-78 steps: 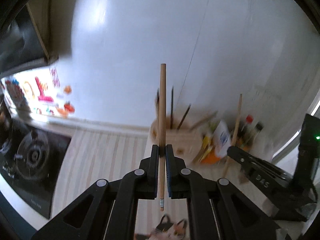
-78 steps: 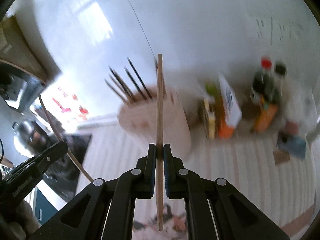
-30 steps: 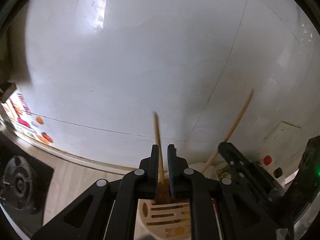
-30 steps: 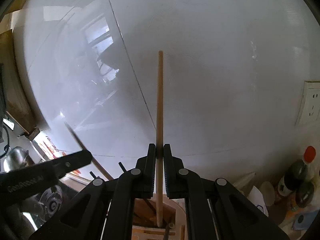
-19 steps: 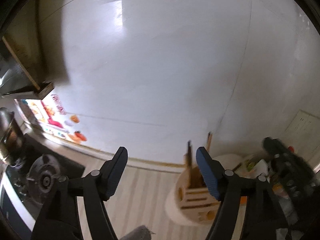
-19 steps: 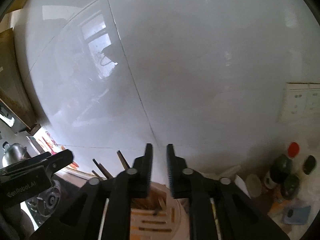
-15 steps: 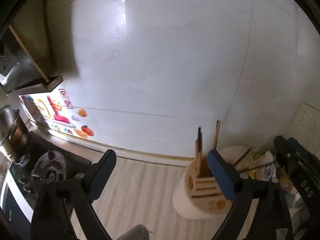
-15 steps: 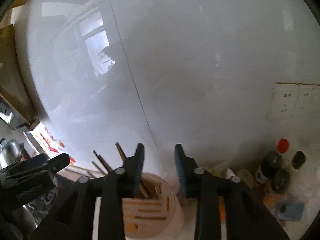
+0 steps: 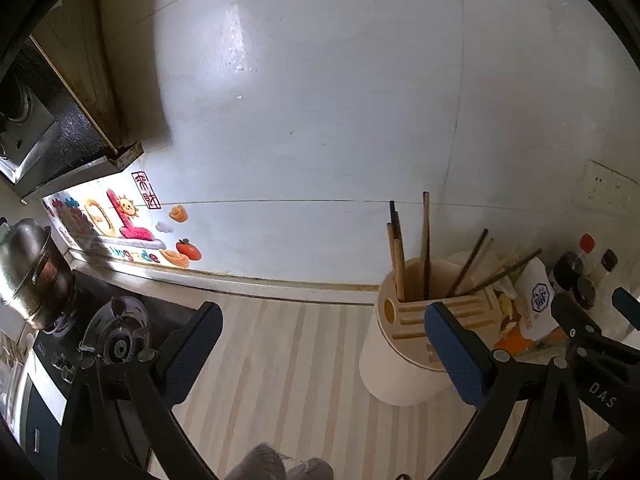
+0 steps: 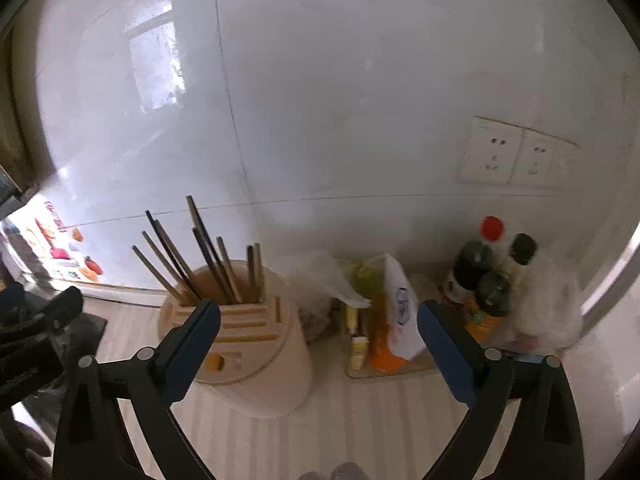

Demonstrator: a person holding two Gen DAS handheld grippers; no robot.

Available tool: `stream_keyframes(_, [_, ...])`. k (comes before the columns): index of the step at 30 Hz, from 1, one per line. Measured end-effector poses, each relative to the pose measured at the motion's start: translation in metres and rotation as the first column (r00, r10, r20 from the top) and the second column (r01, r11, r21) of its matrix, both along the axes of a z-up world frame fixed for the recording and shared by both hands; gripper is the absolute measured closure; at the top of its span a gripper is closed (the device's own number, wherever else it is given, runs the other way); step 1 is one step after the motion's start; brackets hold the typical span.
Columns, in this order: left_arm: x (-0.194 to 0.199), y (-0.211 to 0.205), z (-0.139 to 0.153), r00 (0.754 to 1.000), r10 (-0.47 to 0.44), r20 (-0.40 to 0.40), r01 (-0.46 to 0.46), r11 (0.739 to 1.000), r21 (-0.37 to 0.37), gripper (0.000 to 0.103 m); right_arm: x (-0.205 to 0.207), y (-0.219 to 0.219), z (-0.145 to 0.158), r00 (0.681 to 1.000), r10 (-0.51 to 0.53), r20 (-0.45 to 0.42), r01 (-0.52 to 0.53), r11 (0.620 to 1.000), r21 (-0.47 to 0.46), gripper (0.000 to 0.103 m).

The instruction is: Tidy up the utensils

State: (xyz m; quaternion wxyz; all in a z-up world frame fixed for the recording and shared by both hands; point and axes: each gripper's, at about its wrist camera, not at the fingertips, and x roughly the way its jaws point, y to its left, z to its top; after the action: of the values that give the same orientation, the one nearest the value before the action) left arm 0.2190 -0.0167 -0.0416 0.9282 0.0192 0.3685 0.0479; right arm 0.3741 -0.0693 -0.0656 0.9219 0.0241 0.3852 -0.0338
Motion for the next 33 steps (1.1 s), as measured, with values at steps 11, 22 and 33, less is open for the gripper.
stream_keyframes(11, [-0.044,-0.002,0.013,0.997,-0.076,0.008,0.076,0.997,-0.017,0.0,-0.05,0.0,0.029,0.996,-0.084,0.03,0.086,0.994,-0.067,0.0])
stream_keyframes(22, [-0.147,-0.006,0.06,0.994,-0.062,0.087,0.067,0.996,-0.055,0.0,-0.152,-0.012,0.082,0.99,-0.091,0.11,0.097,0.994,-0.046,0.0])
stream_keyframes(33, [-0.232,-0.011,0.078,0.993,-0.061,0.099,0.068,0.995,-0.067,0.0,-0.256,-0.017,0.133,0.986,-0.034,0.164,0.044,0.997,-0.059,0.0])
